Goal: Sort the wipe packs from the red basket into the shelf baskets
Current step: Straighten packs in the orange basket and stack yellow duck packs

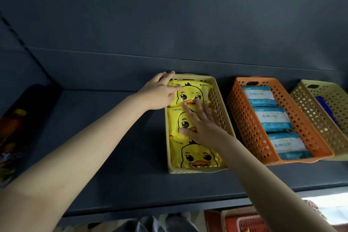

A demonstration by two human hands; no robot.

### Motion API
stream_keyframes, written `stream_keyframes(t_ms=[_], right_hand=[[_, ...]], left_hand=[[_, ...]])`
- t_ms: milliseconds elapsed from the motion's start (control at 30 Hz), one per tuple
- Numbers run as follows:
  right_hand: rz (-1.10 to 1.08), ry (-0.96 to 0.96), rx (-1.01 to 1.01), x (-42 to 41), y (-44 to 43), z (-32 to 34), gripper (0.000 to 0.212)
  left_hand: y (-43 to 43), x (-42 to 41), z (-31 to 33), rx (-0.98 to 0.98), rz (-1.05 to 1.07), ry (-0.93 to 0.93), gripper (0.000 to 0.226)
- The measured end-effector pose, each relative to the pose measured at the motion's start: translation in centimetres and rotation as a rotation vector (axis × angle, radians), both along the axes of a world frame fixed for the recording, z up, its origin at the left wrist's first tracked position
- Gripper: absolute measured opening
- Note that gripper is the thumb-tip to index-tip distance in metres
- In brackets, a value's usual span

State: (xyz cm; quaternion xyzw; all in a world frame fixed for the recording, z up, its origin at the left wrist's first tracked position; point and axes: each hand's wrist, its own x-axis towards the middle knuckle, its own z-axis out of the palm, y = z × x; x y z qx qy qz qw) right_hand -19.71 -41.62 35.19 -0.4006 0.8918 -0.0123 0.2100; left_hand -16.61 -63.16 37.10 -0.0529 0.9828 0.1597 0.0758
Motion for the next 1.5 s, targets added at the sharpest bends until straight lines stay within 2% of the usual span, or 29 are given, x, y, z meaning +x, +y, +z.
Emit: stream_keyframes(t_ms=[100,167,233,300,367,467,567,700,833,1133,1233,1333,1500], right_hand=[[0.016,-0.017,0.026,-0.6,-0.1,0.4,0.080],[-0.019,0.028,-0.038,-1.1,-0.3,1.2,0.079],[-0.063,0.163,-0.174,-1.8,-1.1,1.7,0.072],[-0.082,0.174,-0.255,-2.6,-2.5,1.8,0.065],[-0.052,0.107,-0.191,-3.0,-3.6,1.0,0.063],[-0.059,0.113,-0.100,-3.4,-3.9,-0.8,0.067],[-0.052,0.142,-0.066,-4.1,-4.4,-0.5,0.069],[0.028,0.282,-0.077,-3.4,-4.5,-0.6,0.068],[0.094,0.306,-0.026,-3.3,-4.8,-0.8,0.069],[-0.015,0.148,-0.026,-4.0,-3.1,-0.1,0.069],[-0.082,0.046,-0.134,-3.5,-2.4,2.6,0.068],[-0.145,0.106,-0.311,-2.3,0.4,5.7,0.063],[-0.330,0.222,-0.573,0.8,8.5,9.9,0.046]], left_hand=[[0.1,-0.2,0.4,-0.041,-0.003,-0.065,0.055],[0.0,-0.4,0.8,-0.018,0.004,-0.067,0.057],[-0.4,-0.3,0.6,0.047,0.019,0.013,0.053],[-0.6,0.1,0.0,0.160,0.055,0.136,0.053],[-0.5,0.6,-0.9,0.268,0.087,0.220,0.055],[-0.6,0.6,-1.6,0.344,0.111,0.239,0.057],[-1.2,0.6,-1.8,0.335,0.101,0.231,0.057],[-1.0,0.8,-2.2,0.340,0.115,0.252,0.054],[-1.0,0.9,-2.2,0.348,0.115,0.251,0.053],[-0.9,0.9,-1.6,0.313,0.095,0.231,0.053],[-1.2,1.0,-0.2,0.226,0.055,0.165,0.058],[-0.5,1.2,2.0,0.205,0.044,0.113,0.061],[4.5,2.6,6.1,0.210,-0.001,0.259,0.046]])
